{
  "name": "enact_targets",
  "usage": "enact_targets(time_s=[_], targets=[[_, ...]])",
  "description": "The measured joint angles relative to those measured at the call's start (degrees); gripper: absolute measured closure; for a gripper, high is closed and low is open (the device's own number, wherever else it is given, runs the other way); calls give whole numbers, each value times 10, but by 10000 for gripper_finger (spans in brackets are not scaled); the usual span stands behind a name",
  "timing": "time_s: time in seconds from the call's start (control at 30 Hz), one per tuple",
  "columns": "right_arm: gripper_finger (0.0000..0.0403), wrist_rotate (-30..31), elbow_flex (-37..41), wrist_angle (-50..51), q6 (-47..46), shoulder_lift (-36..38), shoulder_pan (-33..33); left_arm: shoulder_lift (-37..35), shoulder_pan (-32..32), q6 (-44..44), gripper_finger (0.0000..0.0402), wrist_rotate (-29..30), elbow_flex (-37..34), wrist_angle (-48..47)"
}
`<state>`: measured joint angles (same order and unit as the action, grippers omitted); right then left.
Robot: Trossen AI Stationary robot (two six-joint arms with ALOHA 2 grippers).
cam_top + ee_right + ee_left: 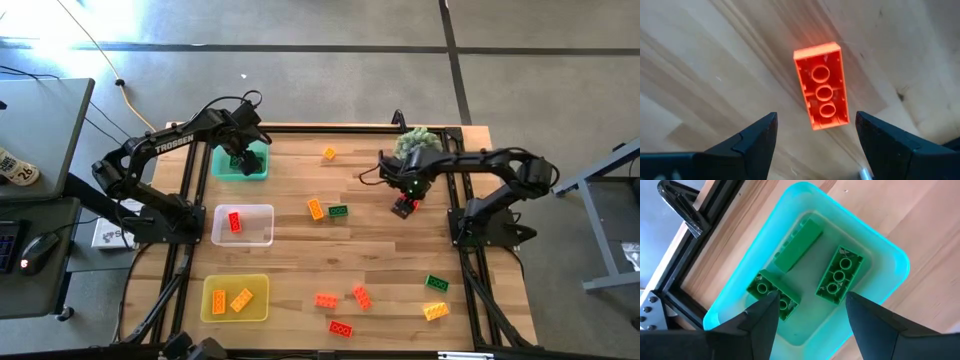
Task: Sort & place blocks by color
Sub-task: Put the orange game piece into the white bin
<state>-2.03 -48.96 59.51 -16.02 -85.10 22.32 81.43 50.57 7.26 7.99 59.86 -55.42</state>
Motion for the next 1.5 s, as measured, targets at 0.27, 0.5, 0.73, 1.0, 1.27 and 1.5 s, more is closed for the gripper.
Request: enact_targets(time_s=[0.27, 0.5, 0.73, 1.0, 1.27, 1.5], targets=[[146, 5, 63, -71, -4, 0, 13, 0, 0, -12, 186, -31, 0, 0], [194, 3, 84, -101, -6, 0, 17, 0, 0, -42, 186, -35, 0, 0], [301, -19, 85, -107, -21, 1, 17, 0, -3, -67, 186, -36, 3, -2], [301, -92, 55, -132, -16, 0, 17, 0, -24, -96, 186, -95, 57, -1], [301, -138, -17, -190, -15, 0, -3, 0, -78, -101, 186, -136, 88, 24], [301, -139, -96, -243, -20, 0, -40, 0, -139, -73, 186, -180, 89, 68]])
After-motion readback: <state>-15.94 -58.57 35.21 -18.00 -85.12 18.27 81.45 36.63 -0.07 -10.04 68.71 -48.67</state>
